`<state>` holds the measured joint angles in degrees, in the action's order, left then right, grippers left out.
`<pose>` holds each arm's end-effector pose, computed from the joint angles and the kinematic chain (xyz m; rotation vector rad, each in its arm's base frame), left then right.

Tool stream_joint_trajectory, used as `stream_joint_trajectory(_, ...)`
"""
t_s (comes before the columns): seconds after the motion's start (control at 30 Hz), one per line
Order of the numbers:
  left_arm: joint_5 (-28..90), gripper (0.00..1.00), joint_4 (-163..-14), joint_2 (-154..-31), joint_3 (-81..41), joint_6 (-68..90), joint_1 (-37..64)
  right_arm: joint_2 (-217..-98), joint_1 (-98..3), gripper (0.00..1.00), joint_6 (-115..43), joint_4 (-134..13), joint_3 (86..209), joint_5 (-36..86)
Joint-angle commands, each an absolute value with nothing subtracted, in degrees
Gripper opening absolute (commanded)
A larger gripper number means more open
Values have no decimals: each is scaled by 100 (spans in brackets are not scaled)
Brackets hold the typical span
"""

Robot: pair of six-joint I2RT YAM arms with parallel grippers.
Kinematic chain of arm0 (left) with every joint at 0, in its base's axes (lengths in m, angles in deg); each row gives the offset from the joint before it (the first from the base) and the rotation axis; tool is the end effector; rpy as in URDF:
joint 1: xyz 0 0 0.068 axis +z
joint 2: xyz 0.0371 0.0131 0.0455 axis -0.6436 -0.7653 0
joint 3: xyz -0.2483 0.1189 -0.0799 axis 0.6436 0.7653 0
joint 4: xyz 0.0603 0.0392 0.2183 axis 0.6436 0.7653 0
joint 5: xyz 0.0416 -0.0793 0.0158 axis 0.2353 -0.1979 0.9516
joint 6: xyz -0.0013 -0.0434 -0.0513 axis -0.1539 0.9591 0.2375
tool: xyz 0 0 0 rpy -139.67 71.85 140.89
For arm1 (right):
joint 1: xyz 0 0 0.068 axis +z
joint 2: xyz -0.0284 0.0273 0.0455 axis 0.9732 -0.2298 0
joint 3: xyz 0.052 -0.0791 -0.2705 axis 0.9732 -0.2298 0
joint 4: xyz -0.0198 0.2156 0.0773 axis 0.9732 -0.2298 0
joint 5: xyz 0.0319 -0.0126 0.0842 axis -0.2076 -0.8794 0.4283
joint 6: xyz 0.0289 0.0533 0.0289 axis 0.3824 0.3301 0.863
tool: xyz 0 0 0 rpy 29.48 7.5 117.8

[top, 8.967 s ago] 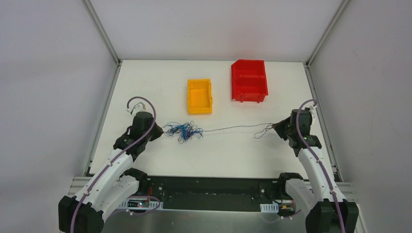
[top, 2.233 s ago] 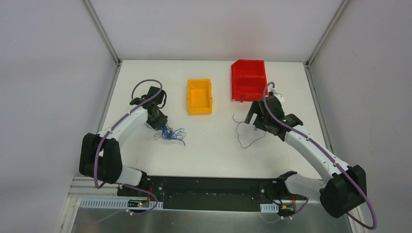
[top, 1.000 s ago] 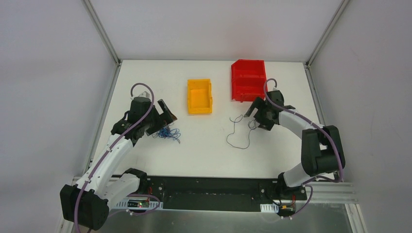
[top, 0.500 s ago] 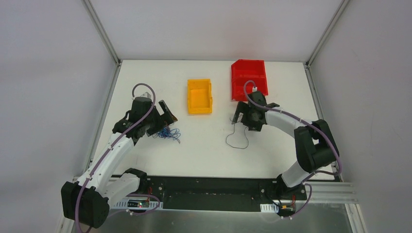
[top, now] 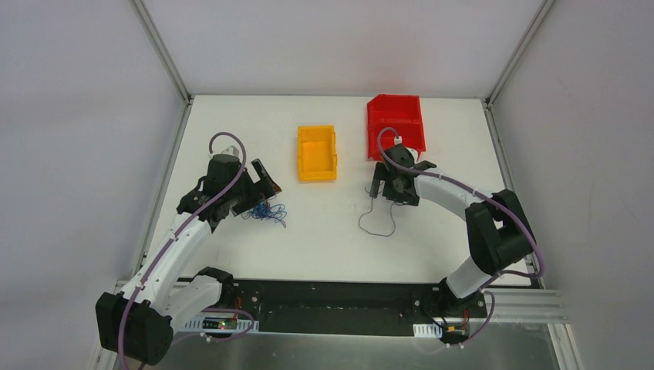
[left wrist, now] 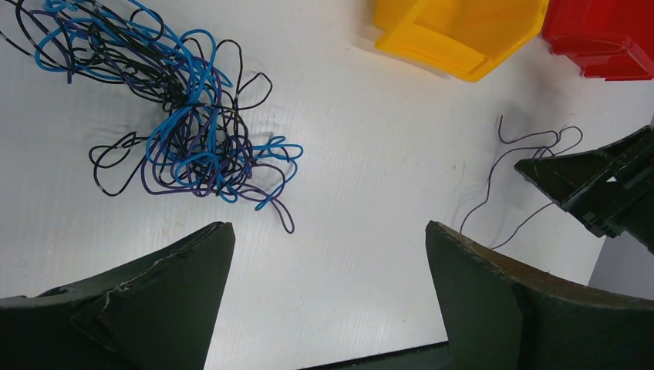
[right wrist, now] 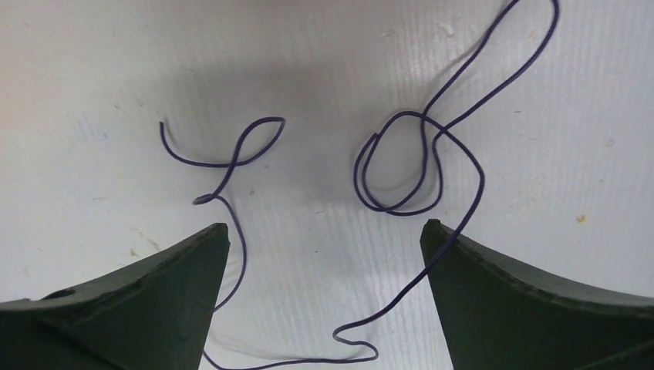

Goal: Untangle the cables

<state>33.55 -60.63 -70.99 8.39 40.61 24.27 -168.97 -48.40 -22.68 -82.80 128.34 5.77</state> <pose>0.1699 -0.0538 0.2831 -0.4413 2.2445 -0.6495 0.2725 0.1347 0.2083 -0.1067 2.5638 0.0606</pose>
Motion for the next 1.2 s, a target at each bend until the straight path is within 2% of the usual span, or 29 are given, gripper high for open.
stream_joint_trajectory(0.0,3266,99,-6131,-6981,789,3961,2389,-16523,-5007,99,-2611,-8509,12838,145)
stream_joint_trajectory(0.2,3156,99,-6195,-6905,777,3916,2389,-16375,-5907,99,-2412,-7665,12282,1631)
stream_joint_trajectory(0.43,3080,99,-6239,-6734,841,3774,2389,-16762,-5888,99,-2178,-7151,12353,2283)
stream_joint_trajectory(0.67,3090,99,-6234,-6694,872,3759,2389,-17124,-5144,99,-2369,-7303,12780,1652)
stream_joint_trajectory(0.97,3103,99,-6233,-6725,837,3745,2389,-17757,-4352,99,-2618,-8379,13569,-233)
stream_joint_trajectory(1.17,3113,99,-6239,-6728,878,3767,2389,-18061,-4277,72,-2629,-8555,13764,-548)
